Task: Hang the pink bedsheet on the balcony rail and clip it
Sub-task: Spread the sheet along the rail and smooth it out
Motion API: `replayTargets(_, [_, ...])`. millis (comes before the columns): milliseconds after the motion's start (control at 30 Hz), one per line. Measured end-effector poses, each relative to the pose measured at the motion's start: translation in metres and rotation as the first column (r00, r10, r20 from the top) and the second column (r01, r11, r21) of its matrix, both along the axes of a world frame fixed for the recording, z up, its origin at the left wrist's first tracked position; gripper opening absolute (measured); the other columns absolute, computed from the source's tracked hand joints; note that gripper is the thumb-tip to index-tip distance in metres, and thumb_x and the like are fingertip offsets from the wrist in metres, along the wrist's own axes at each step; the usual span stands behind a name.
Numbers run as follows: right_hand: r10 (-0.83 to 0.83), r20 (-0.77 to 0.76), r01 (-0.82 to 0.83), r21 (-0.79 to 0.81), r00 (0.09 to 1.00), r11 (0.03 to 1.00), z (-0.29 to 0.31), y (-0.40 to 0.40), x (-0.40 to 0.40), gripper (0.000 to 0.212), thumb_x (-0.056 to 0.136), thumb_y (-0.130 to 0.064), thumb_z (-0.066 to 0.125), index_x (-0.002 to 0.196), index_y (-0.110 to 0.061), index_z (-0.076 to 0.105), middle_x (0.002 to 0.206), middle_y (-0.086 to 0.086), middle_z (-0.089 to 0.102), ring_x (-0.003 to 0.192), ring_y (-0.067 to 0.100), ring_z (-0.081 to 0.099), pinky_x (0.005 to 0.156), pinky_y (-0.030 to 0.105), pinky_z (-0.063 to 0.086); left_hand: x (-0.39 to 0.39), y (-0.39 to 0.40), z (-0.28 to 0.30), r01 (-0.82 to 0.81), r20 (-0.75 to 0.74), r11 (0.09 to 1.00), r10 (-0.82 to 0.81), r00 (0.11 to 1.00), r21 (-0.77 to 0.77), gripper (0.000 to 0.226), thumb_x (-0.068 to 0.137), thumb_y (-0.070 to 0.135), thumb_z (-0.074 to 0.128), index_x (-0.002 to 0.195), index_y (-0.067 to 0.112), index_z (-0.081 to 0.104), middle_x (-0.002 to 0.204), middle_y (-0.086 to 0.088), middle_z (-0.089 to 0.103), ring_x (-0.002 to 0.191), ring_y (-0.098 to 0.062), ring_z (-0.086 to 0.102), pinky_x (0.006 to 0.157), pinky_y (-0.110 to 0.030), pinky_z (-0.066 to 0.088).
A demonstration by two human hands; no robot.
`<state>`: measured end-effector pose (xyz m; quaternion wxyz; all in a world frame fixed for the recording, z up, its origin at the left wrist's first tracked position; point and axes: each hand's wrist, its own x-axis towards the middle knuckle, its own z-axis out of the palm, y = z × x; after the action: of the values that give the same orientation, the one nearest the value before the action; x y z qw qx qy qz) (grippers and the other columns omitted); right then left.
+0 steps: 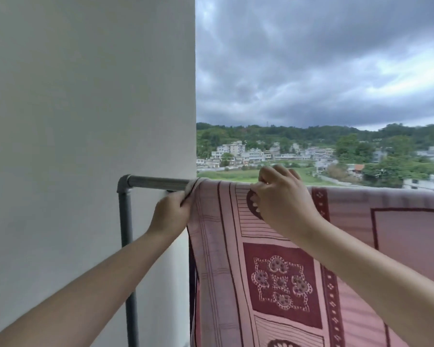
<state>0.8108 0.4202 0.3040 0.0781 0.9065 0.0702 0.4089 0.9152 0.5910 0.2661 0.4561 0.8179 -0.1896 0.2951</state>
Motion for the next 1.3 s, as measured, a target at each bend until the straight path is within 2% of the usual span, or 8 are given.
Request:
replayTargets(267, [-0.124, -0.053, 0.13, 0.137, 0.991, 0.982, 0.038, 0.013, 0.015, 0.014, 0.084, -0.012, 0.056, 0.081, -0.007, 0.068, 0.085, 0.001, 0.059, 0.08, 0.02, 0.055, 0.086, 0.031, 0.041, 0.056, 0.05, 0.074, 0.392, -0.009, 0.881, -0.409, 0.913, -0.266, 0.025, 0.088, 0.012, 0.054, 0.064, 0.006, 0.056, 0.064, -0.01, 0.043, 0.057, -0.019, 0.036, 0.05, -0.024, 0.028])
replayTargets(533, [-0.497, 0.024, 0.495, 0.058, 0.867, 0.867, 0.143, 0.0, 0.126, 0.018, 0.084, -0.003, 0.045, 0.087, -0.002, 0.062, 0.095, 0.012, 0.065, 0.081, 0.026, 0.06, 0.07, 0.032, 0.046, 0.186, 0.054, 0.169, -0.194, 0.168, 0.978, 0.18, 0.969, 0.073, 0.031, 0.089, 0.016, 0.048, 0.101, -0.009, 0.062, 0.105, -0.034, 0.061, 0.101, -0.044, 0.057, 0.083, -0.042, 0.047])
replayTargets(667, [-0.493, -0.526, 0.545, -0.066, 0.692, 0.836, 0.105, 0.002, 0.154, 0.019, 0.088, -0.015, 0.053, 0.089, 0.002, 0.061, 0.077, 0.004, 0.057, 0.064, 0.016, 0.053, 0.08, 0.03, 0.05, 0.197, 0.035, 0.132, -0.033, -0.123, 0.776, 0.141, 0.982, 0.63, 0.034, 0.09, 0.013, 0.045, 0.118, -0.005, 0.053, 0.115, -0.018, 0.06, 0.1, -0.029, 0.058, 0.077, -0.034, 0.048])
replayTargets(767, [-0.246, -0.672, 0.376, 0.051, 0.698, 0.925, 0.083, 0.03, 0.142, 0.029, 0.089, -0.027, 0.051, 0.105, -0.005, 0.062, 0.083, 0.003, 0.067, 0.07, 0.012, 0.058, 0.082, 0.028, 0.047, 0.187, 0.053, 0.101, 0.273, -0.466, 0.71, 0.087, 0.881, 0.649, 0.035, 0.09, 0.006, 0.04, 0.12, -0.008, 0.05, 0.121, -0.019, 0.057, 0.089, -0.021, 0.05, 0.06, -0.026, 0.044])
replayTargets(900, [0.169, -0.55, -0.015, 0.273, 0.818, 0.962, 0.071, 0.087, 0.111, 0.028, 0.085, -0.03, 0.054, 0.104, -0.014, 0.065, 0.092, -0.008, 0.064, 0.08, 0.005, 0.058, 0.082, 0.019, 0.047, 0.16, 0.094, 0.089, 0.144, -0.125, 0.917, -0.105, 0.987, 0.372, 0.025, 0.085, 0.008, 0.047, 0.101, 0.0, 0.065, 0.111, -0.018, 0.065, 0.102, -0.031, 0.059, 0.084, -0.033, 0.046])
replayTargets(1033, [0.059, -0.374, -0.025, 0.094, 0.925, 0.995, 0.041, 0.113, 0.099, 0.029, 0.074, -0.034, 0.066, 0.096, -0.015, 0.068, 0.091, -0.006, 0.057, 0.083, 0.01, 0.053, 0.084, 0.026, 0.048, 0.114, 0.147, 0.035, -0.095, 0.376, 0.984, 0.032, 0.926, 0.153, 0.016, 0.081, 0.016, 0.062, 0.077, 0.001, 0.062, 0.076, -0.015, 0.06, 0.071, -0.029, 0.053, 0.062, -0.029, 0.036])
replayTargets(1167, [0.019, -0.102, -0.023, -0.039, 0.995, 0.999, 0.021, 0.127, 0.104, 0.019, 0.08, -0.026, 0.064, 0.087, -0.008, 0.064, 0.097, 0.005, 0.06, 0.093, 0.016, 0.051, 0.087, 0.029, 0.043, 0.106, 0.162, -0.001, 0.026, 0.008, 0.902, -0.032, 0.999, 0.432, 0.032, 0.086, 0.04, 0.053, 0.088, 0.008, 0.06, 0.086, -0.01, 0.066, 0.084, -0.028, 0.06, 0.065, -0.027, 0.038])
replayTargets(1300, [-0.014, 0.005, 0.014, -0.034, 1.0, 0.999, 0.012, 0.128, 0.115, 0.026, 0.077, -0.019, 0.068, 0.099, -0.005, 0.064, 0.093, 0.012, 0.061, 0.095, 0.027, 0.055, 0.081, 0.034, 0.047, 0.108, 0.151, -0.007, 0.036, 0.097, 0.973, -0.06, 0.993, 0.229, 0.036, 0.084, 0.036, 0.058, 0.095, 0.002, 0.06, 0.087, -0.01, 0.067, 0.079, -0.026, 0.06, 0.066, -0.029, 0.043])
